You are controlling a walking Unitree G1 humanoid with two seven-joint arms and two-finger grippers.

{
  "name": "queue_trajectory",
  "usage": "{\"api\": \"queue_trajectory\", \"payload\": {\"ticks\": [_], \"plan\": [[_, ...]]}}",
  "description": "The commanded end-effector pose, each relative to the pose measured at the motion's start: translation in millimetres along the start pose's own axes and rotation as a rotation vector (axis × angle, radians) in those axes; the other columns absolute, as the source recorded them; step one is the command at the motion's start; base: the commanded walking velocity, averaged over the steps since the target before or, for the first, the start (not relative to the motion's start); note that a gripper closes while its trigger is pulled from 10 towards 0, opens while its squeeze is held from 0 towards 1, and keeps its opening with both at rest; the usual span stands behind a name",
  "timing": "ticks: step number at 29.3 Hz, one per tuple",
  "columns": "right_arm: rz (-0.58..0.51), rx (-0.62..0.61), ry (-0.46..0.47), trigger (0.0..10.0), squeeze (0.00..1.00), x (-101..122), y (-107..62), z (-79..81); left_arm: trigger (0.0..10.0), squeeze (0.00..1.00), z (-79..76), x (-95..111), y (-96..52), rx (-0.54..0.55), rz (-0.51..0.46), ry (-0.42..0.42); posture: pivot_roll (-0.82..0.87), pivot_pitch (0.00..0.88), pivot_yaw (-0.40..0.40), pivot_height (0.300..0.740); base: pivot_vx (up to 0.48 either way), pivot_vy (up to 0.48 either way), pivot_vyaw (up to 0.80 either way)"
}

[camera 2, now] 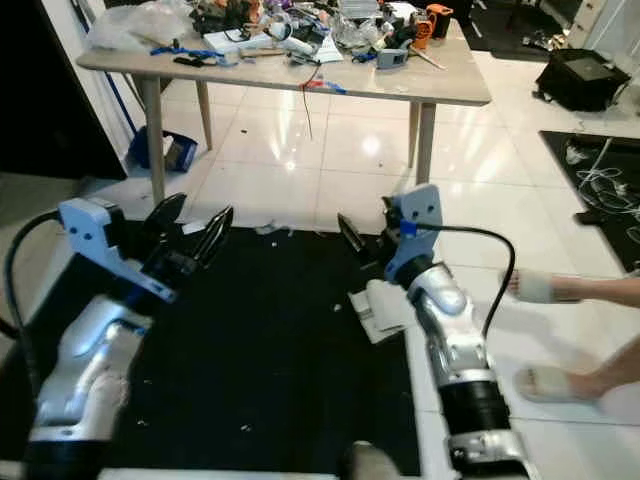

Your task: Picking trash to rubbish bin

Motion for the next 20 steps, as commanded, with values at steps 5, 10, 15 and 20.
{"api": "queue_trajectory", "payload": {"ticks": [5, 10, 15, 20], "plan": [[0.006, -0.005, 0.01, 10.0, 0.0, -0.9, 0.3, 0.2, 10.0, 0.0, 3.8, -5.5, -3.9, 0.015, 0.024, 0.007, 0.0, 0.0, -0.005, 0.74, 0.48, 0.0, 0.0], [0.009, -0.008, 0.019, 10.0, 0.0, -1.2, 0.2, -0.6, 10.0, 0.0, 2.0, -7.2, -3.2, 0.006, 0.031, 0.012, 0.0, 0.0, -0.006, 0.74, 0.48, 0.0, 0.0], [0.027, -0.004, 0.025, 10.0, 0.0, -3.2, 1.0, -0.5, 10.0, 0.0, 1.5, -7.9, -2.5, 0.002, 0.032, 0.013, 0.0, 0.0, -0.007, 0.74, 0.48, 0.0, -0.32], [0.02, -0.006, 0.018, 10.0, 0.0, -2.3, 1.2, -1.0, 10.0, 0.0, 1.3, -8.2, -2.3, -0.001, 0.032, 0.017, 0.0, 0.0, -0.008, 0.74, 0.48, 0.0, -0.32]]}}
Point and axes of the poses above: a point about 5 cm out from each wrist's last joint towards the gripper, its own y axis pointing out of the wrist towards the gripper, its own x axis along the axis of the wrist's last joint, z = x × y, the point moved 3 cm from there along y, pointing out of the wrist towards the gripper, and after that the axes turned 2 degrees about -y, right-handed, at the moved point
